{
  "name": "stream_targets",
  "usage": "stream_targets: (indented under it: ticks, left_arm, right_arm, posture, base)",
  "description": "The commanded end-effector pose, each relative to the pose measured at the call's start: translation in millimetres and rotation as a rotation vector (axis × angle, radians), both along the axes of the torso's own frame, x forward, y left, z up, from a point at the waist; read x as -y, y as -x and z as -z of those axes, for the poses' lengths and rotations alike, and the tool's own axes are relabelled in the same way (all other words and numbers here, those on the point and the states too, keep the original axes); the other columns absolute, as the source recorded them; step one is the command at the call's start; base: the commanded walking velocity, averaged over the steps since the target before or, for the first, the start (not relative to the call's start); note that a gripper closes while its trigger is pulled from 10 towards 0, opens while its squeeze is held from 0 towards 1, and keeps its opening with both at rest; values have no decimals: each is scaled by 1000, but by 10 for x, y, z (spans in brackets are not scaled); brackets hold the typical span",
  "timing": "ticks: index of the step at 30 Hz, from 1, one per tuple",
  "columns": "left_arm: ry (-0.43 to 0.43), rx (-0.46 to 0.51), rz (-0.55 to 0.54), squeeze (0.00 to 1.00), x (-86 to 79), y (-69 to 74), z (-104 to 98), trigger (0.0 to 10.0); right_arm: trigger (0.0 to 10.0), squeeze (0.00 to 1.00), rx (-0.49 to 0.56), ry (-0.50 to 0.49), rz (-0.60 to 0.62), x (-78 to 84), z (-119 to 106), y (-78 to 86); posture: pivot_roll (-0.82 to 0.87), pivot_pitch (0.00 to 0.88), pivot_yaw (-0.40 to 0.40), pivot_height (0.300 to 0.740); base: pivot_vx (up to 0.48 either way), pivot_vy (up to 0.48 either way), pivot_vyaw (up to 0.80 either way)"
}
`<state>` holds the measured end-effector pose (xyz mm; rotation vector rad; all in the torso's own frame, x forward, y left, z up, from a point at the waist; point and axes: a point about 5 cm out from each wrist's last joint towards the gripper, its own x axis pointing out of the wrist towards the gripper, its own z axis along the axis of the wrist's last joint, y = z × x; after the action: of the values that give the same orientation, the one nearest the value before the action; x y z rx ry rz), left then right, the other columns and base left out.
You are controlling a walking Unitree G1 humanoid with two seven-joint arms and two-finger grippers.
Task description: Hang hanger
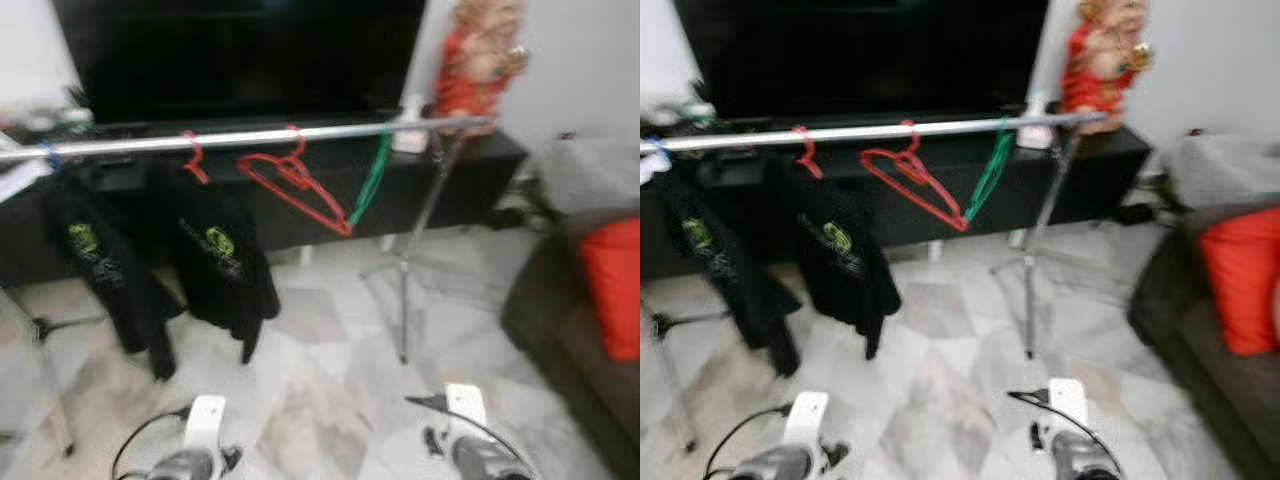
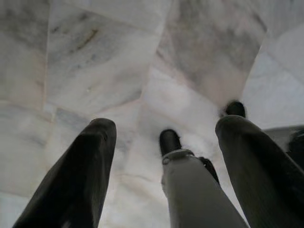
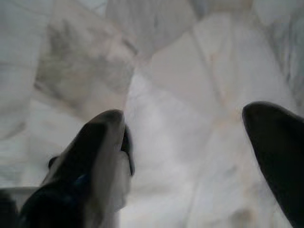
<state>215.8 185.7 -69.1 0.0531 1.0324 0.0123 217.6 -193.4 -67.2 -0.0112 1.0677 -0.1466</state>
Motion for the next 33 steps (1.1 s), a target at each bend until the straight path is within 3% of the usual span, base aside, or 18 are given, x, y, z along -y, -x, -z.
stream_targets:
  ticks: [1, 20, 33]
  left_arm:
    - [0, -8, 21, 0, 40, 9, 11, 10000]
    - [2, -5, 19, 0, 40, -15, -3, 10000]
    - [-1, -2, 10, 0, 36, -21, -7, 10000]
  right_arm:
    - [10000, 0, -2, 13, 3, 56, -5, 6]
    - [10000, 0, 4, 16, 1, 60, -23, -22]
    - [10000, 0, 4, 27, -37, 60, -32, -38]
  posture:
    - [-22, 0, -31, 740]
    - [-17, 0, -32, 740]
    - [-18, 0, -32, 740]
  base:
    - [0, 0, -788]
    - [0, 0, -755]
    - [0, 0, 95]
